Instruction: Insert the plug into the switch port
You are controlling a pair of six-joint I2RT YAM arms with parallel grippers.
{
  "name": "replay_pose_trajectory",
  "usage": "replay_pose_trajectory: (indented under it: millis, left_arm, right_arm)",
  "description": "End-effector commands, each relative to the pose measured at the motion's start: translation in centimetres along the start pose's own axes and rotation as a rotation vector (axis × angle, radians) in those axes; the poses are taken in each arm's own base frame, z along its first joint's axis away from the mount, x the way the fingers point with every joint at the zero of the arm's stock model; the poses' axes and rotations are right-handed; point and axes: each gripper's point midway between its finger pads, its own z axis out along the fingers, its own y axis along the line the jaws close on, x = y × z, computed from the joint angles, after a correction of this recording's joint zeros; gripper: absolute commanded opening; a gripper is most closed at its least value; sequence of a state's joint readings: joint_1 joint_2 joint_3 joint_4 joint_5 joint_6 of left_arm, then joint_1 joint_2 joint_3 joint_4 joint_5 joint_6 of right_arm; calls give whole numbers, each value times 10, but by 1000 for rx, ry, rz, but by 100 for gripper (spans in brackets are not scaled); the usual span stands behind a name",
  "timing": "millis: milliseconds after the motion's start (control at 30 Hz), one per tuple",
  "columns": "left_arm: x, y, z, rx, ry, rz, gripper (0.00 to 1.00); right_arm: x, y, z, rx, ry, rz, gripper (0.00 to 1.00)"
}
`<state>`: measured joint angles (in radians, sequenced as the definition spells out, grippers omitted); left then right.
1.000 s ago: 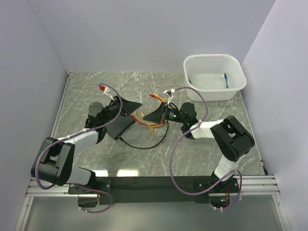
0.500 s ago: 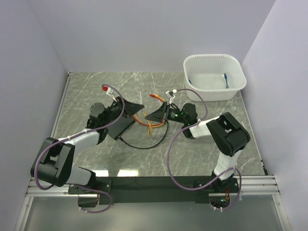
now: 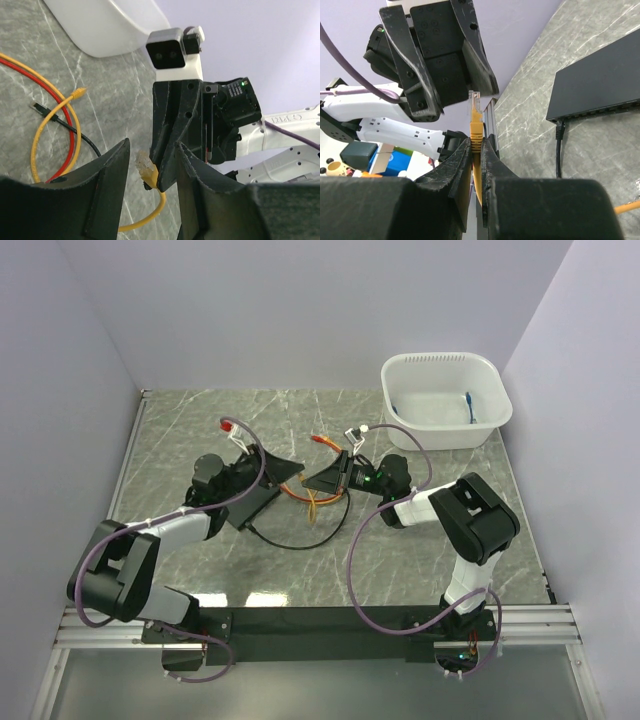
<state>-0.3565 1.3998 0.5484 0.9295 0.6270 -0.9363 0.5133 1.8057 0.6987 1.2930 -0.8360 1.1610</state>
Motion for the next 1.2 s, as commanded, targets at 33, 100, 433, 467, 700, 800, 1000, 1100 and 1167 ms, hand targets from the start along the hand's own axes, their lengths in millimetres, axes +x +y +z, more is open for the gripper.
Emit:
replay_pose_trajectory:
  millis: [33,100,433,467,700,800,1000,1100,1167]
  left_arm:
    - [-1,-17,8,67,20,66,46]
    - [0,-17,9,68,25,65,45]
    - [-3,-20,8,65,-7,64,33]
    - [-5,-22,8,70,-13,65,29]
    - [-2,-18,10,54,-15,38,1]
    - [-2,-14,11,33,-22,29,1]
    - [-8,-5,13,-24,-46,-1,1]
    - [-8,0,12,-56,-54,-10,0]
    - [-9,7,11,-100,-58,-21,0]
  right_arm:
    - [-10,21,-3,-98,-43,-122,0]
    - [-11,21,-3,-95,-47,-127,0]
    - [-11,13,-1,-56,-35,-135,0]
    - [-10,12,-1,-51,-33,-134,0]
    - [-10,6,0,-27,-30,-132,0]
    - [-9,4,1,-17,-17,-135,0]
    - [-15,-7,-2,106,-26,-197,53]
    - [-24,-10,-9,201,-52,-266,61]
    - [-28,-9,-13,250,-67,-305,62]
